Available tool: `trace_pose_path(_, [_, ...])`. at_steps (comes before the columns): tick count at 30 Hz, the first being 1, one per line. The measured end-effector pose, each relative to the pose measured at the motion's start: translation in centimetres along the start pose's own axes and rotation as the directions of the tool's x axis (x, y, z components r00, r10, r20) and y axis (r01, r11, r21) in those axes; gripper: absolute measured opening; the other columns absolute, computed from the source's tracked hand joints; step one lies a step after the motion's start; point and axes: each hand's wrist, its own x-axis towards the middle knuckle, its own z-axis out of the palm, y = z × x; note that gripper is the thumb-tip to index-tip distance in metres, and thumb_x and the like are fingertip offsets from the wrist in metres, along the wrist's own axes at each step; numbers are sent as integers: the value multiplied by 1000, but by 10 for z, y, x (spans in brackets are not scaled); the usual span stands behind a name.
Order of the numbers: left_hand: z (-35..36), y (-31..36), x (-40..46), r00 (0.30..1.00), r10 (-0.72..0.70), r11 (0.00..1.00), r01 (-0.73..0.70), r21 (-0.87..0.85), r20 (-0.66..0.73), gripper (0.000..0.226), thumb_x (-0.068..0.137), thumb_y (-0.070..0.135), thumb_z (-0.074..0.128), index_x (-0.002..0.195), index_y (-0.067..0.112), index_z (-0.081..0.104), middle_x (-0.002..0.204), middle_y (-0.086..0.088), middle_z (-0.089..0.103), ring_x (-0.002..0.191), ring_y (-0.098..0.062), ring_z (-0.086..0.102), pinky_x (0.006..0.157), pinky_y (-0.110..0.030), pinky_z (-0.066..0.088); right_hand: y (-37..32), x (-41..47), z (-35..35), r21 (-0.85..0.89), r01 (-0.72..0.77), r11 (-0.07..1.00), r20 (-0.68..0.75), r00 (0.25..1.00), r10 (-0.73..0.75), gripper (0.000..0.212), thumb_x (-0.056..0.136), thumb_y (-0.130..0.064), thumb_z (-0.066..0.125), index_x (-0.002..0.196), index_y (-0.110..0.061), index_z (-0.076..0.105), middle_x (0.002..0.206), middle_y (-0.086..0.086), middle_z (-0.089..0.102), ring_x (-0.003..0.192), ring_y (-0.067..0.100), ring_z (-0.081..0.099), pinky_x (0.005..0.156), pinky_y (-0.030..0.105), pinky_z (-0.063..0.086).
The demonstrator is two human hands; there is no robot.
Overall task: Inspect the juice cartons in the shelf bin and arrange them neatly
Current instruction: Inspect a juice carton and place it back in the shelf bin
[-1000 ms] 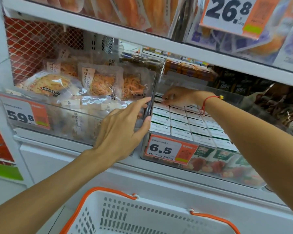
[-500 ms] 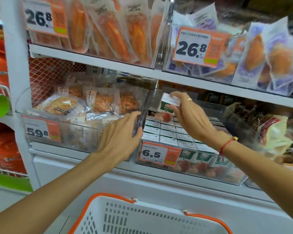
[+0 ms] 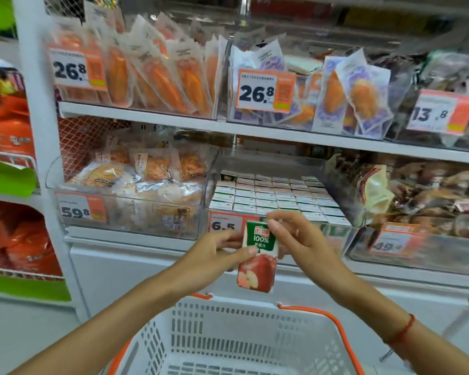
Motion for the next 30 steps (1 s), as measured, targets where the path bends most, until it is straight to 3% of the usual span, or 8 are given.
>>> trace_pose_path(3, [3, -12, -8, 998, -42, 999, 42, 7, -55, 18, 89, 37, 63, 107, 37, 65, 108, 14, 72, 102, -1, 66, 87, -26, 55, 7, -6, -5, 147, -273, 951, 142, 957, 253, 40, 89, -46, 53, 118, -20, 64, 108, 5, 73, 102, 18, 69, 89, 32, 56])
trace_pose_path(5, [3, -19, -9, 993, -72, 997, 74, 12, -97, 19, 88, 39, 64, 107, 38, 65, 109, 13, 71, 100, -1, 67, 81, -22, 56, 11, -13, -8, 175, -332, 927, 229, 929, 289, 39, 93, -40, 53, 123, -17, 63, 114, 4, 72, 108, 19, 68, 97, 34, 52])
trace_pose_path(12, [4, -30, -15, 981, -179, 984, 179, -7, -77, 50, 67, 58, 68, 112, 37, 67, 102, 13, 74, 93, -2, 70, 78, -23, 53, 21, -27, -2, 41, -325, 945, 181, 932, 313, 34, 93, -33, 60, 125, -21, 61, 107, 0, 74, 99, 10, 70, 91, 27, 55])
trace_pose_path(19, [15, -29, -11, 966, -189, 972, 159, -170, -177, 47, 68, 51, 70, 110, 31, 70, 103, 10, 75, 95, -12, 72, 97, -43, 51, 27, -33, 5, 72, -320, 945, 223, 928, 298, 34, 91, -20, 66, 124, -25, 61, 114, 9, 68, 102, 17, 69, 92, 27, 54])
trace_pose_path(22, [16, -31, -10, 964, -183, 968, 143, -206, -192, 36, 79, 37, 72, 113, 26, 71, 100, 7, 77, 94, -11, 73, 90, -32, 55, 26, -31, 7, -14, -239, 971, 117, 964, 239, 32, 86, -25, 72, 118, -30, 65, 104, 5, 69, 93, 17, 68, 83, 24, 56])
trace_pose_path(25, [16, -34, -8, 946, -174, 968, 114, -223, -274, 22, 79, 26, 76, 101, 26, 74, 89, 9, 77, 87, -5, 73, 70, -15, 56, 28, -30, 11, -157, -173, 972, -58, 985, 166, 33, 78, -32, 80, 108, -37, 68, 92, 4, 69, 81, 21, 66, 73, 32, 58])
trace_pose_path(27, [18, -32, -8, 946, -189, 962, 125, -242, -265, 16, 76, 34, 77, 91, 32, 74, 86, 12, 77, 84, -1, 72, 63, -11, 54, 30, -32, 14, -259, -129, 957, -106, 989, 104, 38, 73, -36, 83, 107, -39, 68, 85, -4, 69, 73, 16, 65, 67, 36, 58])
trace_pose_path(30, [21, -30, -10, 952, -210, 962, 161, -220, -221, 32, 66, 51, 76, 92, 33, 75, 88, 14, 77, 85, 3, 71, 65, -12, 54, 32, -35, 17, -355, -76, 932, -113, 993, 38, 41, 65, -45, 85, 100, -43, 65, 75, -13, 65, 65, 8, 64, 63, 30, 56])
